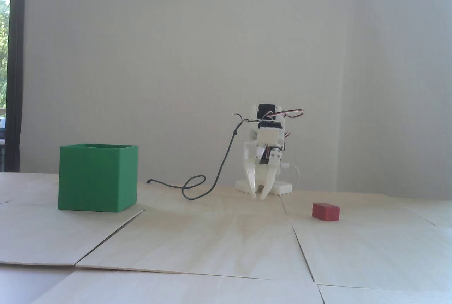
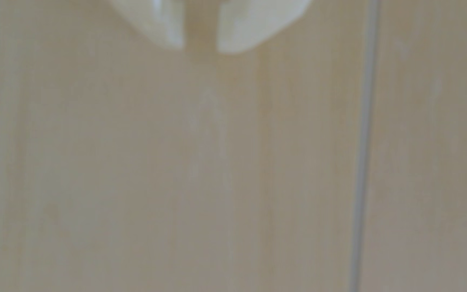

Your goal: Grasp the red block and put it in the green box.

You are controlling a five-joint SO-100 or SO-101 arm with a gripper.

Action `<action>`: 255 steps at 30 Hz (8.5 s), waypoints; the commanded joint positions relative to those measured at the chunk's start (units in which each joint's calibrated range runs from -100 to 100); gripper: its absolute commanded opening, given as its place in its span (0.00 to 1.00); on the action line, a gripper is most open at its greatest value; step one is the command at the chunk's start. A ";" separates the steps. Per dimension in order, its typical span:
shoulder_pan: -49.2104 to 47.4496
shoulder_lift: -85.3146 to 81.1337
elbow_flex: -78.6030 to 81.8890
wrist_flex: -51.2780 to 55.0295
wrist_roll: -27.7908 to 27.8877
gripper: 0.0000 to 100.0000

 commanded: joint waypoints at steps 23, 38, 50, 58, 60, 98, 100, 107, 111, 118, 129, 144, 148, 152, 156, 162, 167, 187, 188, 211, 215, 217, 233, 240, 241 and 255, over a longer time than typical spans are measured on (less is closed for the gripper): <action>0.68 -1.32 0.56 1.94 -0.20 0.02; 0.68 -1.32 0.56 1.94 -0.20 0.02; 0.68 -1.32 0.56 1.94 -0.20 0.02; 0.68 -1.32 0.56 1.94 -0.20 0.02; 0.68 -1.32 0.56 1.94 -0.20 0.02; 0.76 -1.32 0.56 2.11 -0.25 0.02; 0.76 -1.32 0.47 2.03 -0.25 0.02; 0.76 -1.32 0.38 1.60 0.27 0.02; 0.44 -1.32 -1.04 1.01 0.16 0.06; -0.04 -1.24 -12.04 -1.35 -2.13 0.19; -5.75 32.95 -45.22 -7.33 -9.10 0.20; -8.48 105.35 -93.85 -19.31 -18.58 0.20; -13.07 108.67 -94.56 -14.84 -18.58 0.20; -18.62 108.67 -94.82 -5.90 -18.16 0.20; -21.59 108.51 -94.82 -1.01 -16.44 0.20; -23.84 105.35 -94.65 4.22 -10.92 0.20; -19.66 104.25 -94.82 1.86 -10.77 0.20; -23.28 99.19 -94.56 11.64 -11.29 0.20; -24.73 98.48 -94.56 11.55 -11.29 0.20; -16.69 101.25 -96.07 3.88 -19.36 0.20; -10.25 106.22 -101.48 3.88 -19.46 0.20; -6.15 109.78 -105.56 3.88 -19.36 0.20; -3.66 121.46 -119.23 4.39 -18.99 0.20; -8.72 121.15 -119.23 4.64 -16.23 0.20; -9.53 121.07 -119.23 4.64 -16.23 0.20; -19.82 121.15 -119.05 9.36 -16.18 0.32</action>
